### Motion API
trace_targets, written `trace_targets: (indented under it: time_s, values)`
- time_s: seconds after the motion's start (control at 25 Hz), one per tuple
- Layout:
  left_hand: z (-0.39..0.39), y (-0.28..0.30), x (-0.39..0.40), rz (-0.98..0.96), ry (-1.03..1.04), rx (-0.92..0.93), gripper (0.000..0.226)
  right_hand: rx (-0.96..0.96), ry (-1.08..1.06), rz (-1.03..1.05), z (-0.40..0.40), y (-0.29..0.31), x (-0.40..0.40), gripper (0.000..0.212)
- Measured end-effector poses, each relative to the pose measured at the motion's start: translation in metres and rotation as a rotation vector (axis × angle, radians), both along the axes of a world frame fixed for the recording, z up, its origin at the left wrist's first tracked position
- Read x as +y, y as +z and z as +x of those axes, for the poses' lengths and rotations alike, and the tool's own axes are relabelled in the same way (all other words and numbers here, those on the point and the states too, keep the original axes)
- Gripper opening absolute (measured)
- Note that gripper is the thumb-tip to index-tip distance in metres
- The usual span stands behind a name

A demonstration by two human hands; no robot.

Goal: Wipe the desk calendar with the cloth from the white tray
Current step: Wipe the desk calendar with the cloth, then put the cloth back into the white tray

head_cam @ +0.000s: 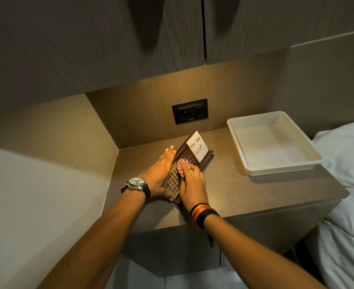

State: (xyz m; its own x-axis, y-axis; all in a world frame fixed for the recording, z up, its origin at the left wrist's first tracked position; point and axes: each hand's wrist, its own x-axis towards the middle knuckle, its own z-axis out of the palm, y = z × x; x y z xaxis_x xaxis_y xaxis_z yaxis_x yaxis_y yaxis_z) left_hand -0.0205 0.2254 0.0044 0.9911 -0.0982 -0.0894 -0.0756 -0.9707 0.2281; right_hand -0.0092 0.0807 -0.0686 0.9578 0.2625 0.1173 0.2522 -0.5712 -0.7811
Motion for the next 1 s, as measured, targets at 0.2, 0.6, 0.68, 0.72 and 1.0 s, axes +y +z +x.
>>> trace_targets:
  time_s: [0.2, 0.6, 0.68, 0.72, 1.0]
  values:
    - [-0.001, 0.004, -0.003, 0.033, 0.005, 0.016, 0.155, 0.057, 0.119, 0.193, -0.043, -0.004, -0.009, 0.058]
    - [0.013, 0.011, -0.041, 0.304, -0.066, -0.158, 0.134, -0.077, -0.153, 0.119, 0.119, 0.083, -0.171, 0.046]
    - [0.029, 0.007, -0.077, 0.233, -0.083, -0.203, 0.118, -0.096, -0.181, -0.081, 0.153, 0.088, -0.207, 0.04]
    - [0.037, 0.003, -0.098, 0.172, -0.08, -0.2, 0.111, -0.095, -0.17, -0.18, 0.165, 0.087, -0.222, 0.038]
    - [0.095, -0.044, -0.226, -0.153, 0.064, -0.051, 0.1, -0.062, 0.015, -0.535, 0.208, 0.045, -0.253, 0.036]
